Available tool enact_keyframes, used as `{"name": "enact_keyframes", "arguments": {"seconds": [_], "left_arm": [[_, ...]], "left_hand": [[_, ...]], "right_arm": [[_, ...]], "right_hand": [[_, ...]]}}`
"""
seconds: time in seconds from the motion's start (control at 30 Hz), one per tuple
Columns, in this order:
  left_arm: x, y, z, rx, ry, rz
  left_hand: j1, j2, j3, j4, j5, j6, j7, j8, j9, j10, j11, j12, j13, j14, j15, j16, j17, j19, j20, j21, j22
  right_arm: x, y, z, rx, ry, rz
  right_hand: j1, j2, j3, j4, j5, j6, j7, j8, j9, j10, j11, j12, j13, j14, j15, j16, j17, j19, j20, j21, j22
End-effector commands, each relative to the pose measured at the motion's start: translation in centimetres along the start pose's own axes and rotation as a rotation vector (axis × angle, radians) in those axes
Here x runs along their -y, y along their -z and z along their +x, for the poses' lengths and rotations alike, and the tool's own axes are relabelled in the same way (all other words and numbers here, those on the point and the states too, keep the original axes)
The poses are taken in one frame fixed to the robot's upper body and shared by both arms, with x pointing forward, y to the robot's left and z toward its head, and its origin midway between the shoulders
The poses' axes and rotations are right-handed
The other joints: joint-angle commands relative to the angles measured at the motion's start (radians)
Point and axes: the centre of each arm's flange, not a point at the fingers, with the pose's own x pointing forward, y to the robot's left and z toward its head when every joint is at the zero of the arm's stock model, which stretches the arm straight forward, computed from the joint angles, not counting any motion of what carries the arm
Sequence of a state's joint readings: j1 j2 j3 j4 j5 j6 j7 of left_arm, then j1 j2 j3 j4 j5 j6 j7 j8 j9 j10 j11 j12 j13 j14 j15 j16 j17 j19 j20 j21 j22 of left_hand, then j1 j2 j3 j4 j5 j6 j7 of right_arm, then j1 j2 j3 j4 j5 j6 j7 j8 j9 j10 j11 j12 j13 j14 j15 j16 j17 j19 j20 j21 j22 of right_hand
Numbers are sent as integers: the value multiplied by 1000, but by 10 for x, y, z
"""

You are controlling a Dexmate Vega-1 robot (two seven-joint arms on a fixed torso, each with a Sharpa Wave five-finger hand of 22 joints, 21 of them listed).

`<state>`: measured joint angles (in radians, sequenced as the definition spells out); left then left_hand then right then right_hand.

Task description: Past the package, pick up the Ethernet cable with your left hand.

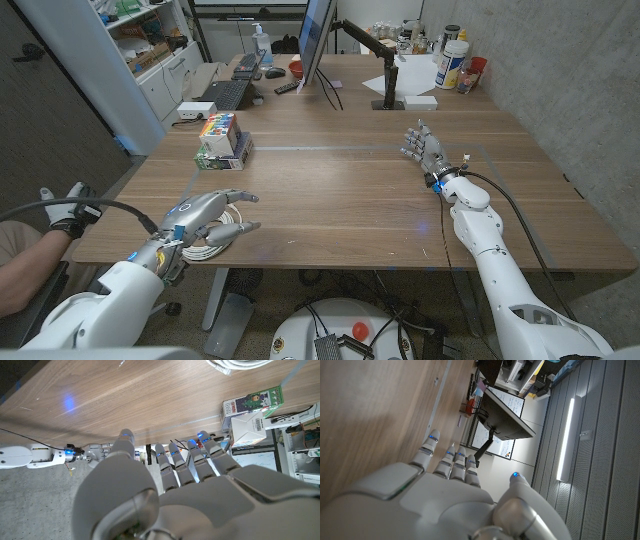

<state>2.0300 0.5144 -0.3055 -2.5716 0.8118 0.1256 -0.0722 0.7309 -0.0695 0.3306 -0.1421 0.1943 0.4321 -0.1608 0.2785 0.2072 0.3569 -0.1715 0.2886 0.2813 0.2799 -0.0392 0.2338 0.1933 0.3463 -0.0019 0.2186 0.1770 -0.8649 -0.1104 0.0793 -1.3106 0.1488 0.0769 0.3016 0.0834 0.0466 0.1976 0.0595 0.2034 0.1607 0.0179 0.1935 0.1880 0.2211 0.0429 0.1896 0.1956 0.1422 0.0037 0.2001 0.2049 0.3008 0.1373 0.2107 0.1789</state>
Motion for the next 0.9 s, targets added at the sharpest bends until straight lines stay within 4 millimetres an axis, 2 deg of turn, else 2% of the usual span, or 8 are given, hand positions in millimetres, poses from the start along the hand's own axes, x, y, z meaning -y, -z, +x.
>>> {"name": "enact_keyframes", "arguments": {"seconds": [0.03,0.4,0.53,0.9], "left_arm": [[4,9,-13,-53,41,-45],[8,14,-29,-79,59,-76],[10,17,-30,-95,71,-81],[10,25,-32,-145,106,-127]], "left_hand": [[-2,-1,-5,1,5,-8,-3,-1,2,10,-3,2,2,4,-116,-1,2,8,-3,4,3],[-9,-2,-8,4,5,-10,-3,-3,2,9,-4,0,4,1,-117,-5,2,9,-3,2,4],[-13,-1,-10,6,5,-10,-3,-3,2,25,-12,5,6,6,-120,-4,3,10,-2,1,4],[-17,0,-11,8,6,-3,-2,-1,2,35,-12,8,11,14,-123,-4,4,14,-2,0,4]], "right_arm": [[0,0,0,-1,0,-2],[0,0,0,-4,4,-1],[0,0,0,-5,2,-2],[1,1,0,-8,7,-3]], "right_hand": [[-8,-2,-6,-2,5,-9,0,4,4,-4,3,6,0,-1,2,3,0,-3,3,-4,3],[-9,-1,-6,-1,5,-9,-1,4,4,-4,4,6,0,-1,2,3,0,-4,3,-4,3],[-9,-1,-6,-1,5,-9,-1,4,4,-4,3,6,0,-3,3,3,0,-4,3,-4,3],[-10,-1,-7,-1,5,-9,-1,4,4,-5,3,6,0,-3,3,4,0,-5,3,-5,3]]}}
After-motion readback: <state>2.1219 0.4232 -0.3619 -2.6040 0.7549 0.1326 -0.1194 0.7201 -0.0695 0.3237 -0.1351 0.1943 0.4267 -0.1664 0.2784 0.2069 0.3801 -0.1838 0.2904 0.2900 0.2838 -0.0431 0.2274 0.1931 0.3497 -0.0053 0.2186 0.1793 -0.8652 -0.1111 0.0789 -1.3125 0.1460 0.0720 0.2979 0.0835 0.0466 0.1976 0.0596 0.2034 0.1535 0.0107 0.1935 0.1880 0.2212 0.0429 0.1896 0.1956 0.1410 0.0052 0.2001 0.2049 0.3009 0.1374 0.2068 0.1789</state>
